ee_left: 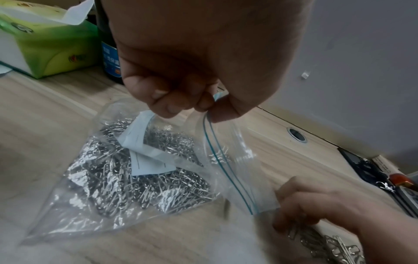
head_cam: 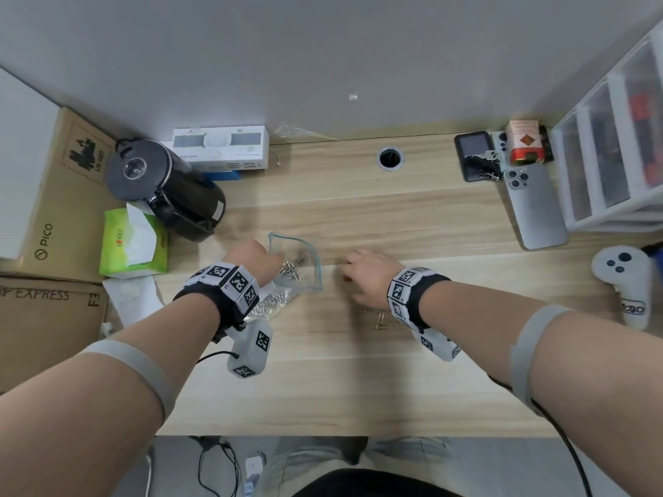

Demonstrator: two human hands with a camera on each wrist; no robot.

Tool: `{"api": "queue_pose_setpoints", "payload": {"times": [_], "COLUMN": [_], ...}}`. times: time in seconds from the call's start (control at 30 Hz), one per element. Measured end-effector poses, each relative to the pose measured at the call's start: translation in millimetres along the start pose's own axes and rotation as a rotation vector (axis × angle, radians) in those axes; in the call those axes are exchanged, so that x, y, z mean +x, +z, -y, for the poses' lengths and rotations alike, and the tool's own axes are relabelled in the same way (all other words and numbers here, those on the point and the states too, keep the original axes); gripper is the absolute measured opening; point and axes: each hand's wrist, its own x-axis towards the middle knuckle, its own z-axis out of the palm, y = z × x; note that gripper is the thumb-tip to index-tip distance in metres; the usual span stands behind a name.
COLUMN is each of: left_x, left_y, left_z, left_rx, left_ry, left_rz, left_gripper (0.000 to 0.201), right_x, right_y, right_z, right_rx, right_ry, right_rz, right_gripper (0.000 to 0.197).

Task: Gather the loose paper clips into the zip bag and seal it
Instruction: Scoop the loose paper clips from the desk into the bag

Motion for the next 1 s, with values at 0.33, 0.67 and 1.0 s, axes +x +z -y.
{"api": "queue_pose_setpoints", "payload": {"times": [0.33,0.67,1.0], "left_x": [-7,-18,-20], "left_y": [6,14,22], "left_z": [-16,-30,-17], "left_rx": [0.032,0.059,0.122], "left_ry": [0.017,0.049,0.064], "left_rz": [0.043,0.043,0.034], "left_gripper": [0.033,0.033,0.03], "right_x": [-48,-87,-75], "right_y": [-2,6,36], "right_z": [-30,-67,-53], "right_rx": [0.021,0.084,0.367], "right_ry": [0.02,0.29,0.313], "right_rz": [0.024,0.081,-0.1], "right_gripper": [0.026,0.121,0.112]}}
